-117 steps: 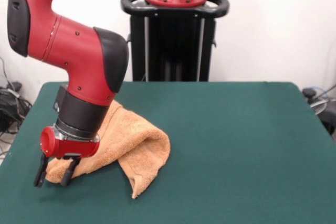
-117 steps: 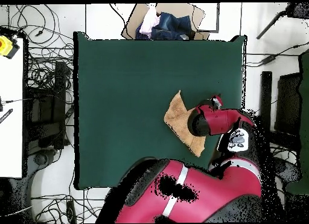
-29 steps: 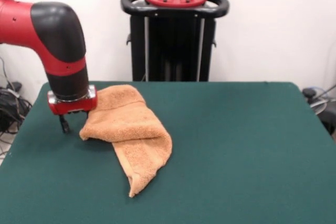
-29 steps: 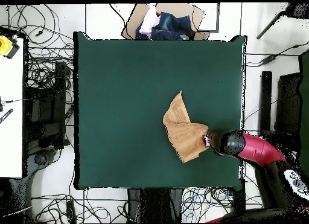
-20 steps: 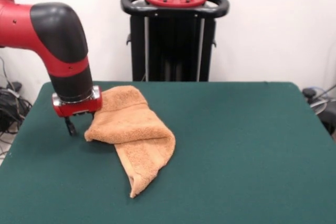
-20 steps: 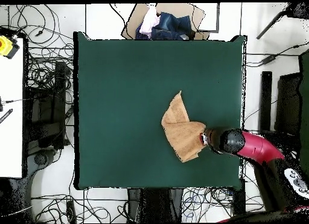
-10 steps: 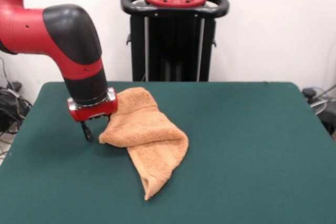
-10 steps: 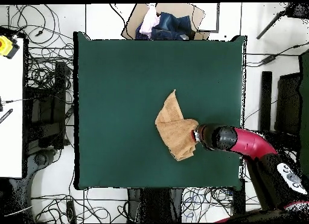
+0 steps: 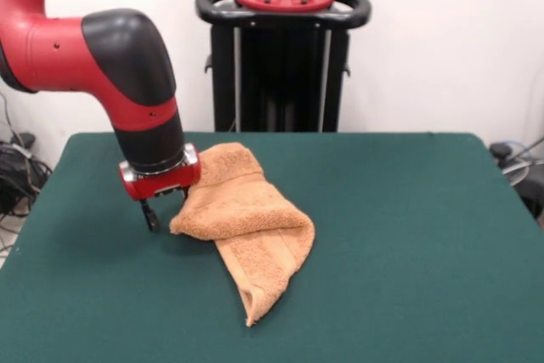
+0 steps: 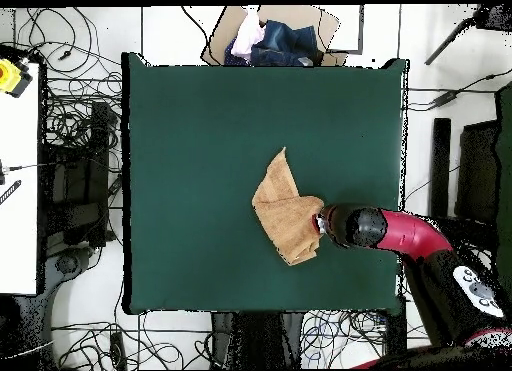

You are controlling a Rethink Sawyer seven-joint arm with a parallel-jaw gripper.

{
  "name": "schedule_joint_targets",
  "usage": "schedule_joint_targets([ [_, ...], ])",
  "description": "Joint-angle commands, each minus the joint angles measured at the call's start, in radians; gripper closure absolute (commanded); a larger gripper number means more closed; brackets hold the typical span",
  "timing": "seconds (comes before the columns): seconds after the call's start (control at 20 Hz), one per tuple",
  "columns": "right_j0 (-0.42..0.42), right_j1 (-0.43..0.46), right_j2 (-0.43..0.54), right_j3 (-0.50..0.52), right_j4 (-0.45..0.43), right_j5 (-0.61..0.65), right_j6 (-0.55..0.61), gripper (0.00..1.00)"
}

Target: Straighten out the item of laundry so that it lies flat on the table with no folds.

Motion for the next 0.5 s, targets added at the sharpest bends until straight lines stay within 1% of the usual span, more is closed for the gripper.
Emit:
schedule_joint_targets([
  [0.05,0.045,0.048,0.107,0.090,-0.068,-0.018,-0.083,0.00],
  [0.5,0.041,0.054,0.111,0.096,-0.100,-0.068,-0.056,0.00],
])
